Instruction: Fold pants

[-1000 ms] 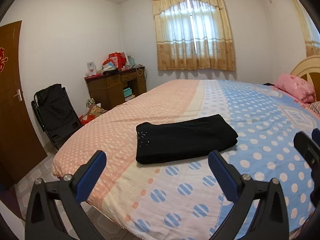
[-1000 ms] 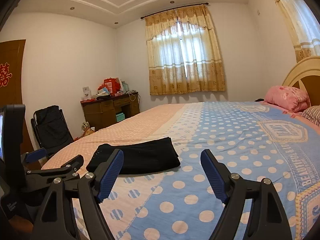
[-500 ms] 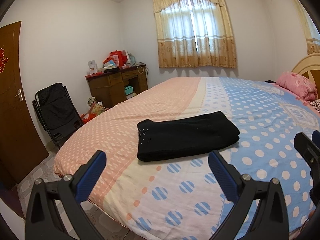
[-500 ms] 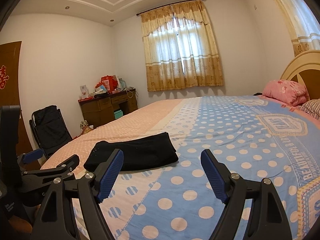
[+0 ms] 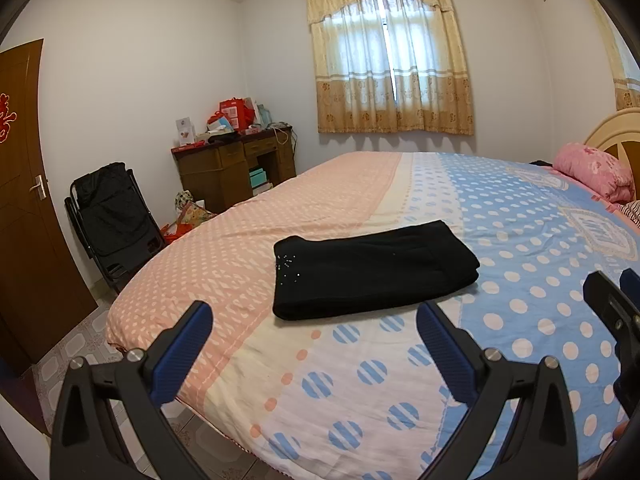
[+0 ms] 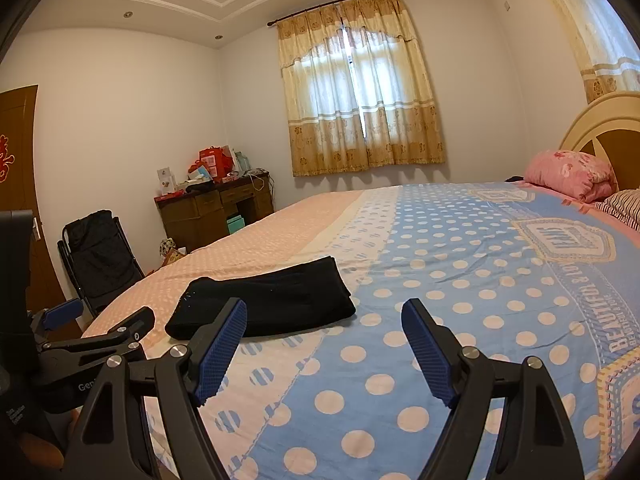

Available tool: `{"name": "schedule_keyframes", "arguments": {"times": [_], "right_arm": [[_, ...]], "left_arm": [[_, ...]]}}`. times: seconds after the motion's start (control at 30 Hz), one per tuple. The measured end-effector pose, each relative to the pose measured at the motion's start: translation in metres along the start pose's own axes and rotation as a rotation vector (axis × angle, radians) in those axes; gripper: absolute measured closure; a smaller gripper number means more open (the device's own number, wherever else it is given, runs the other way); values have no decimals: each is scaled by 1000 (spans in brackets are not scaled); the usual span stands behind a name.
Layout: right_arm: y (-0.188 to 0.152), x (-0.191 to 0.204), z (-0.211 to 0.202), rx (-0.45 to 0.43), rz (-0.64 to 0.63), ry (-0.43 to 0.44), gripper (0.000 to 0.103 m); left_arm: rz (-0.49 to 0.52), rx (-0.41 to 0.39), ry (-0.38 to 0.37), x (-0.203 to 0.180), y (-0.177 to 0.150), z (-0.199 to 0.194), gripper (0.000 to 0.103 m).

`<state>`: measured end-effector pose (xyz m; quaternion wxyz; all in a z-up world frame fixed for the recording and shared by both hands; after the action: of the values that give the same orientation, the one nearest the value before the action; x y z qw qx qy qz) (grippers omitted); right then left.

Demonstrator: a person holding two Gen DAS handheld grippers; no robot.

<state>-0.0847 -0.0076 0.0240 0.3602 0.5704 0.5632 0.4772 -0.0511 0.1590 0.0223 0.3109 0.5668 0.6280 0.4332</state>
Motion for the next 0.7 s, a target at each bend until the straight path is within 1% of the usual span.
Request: {"name": "schedule_keyframes", "arguments": {"times": [0.7], "right_arm": [[0, -1, 0, 2, -2, 2, 22]], "left_arm": [[-1, 3, -1, -4, -3, -1, 0]]}}
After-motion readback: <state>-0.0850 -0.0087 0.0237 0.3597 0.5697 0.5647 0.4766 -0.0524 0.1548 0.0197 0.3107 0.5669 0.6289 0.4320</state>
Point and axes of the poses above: each gripper's, at about its wrist camera, not at the fingertips, and z roughly the way its jaws point, x to its left, y to its top, the point moved 3 cm from there along z, roughly the way its jaws point, and after that the axes turned 2 degrees about x, right-handed, at the moved point
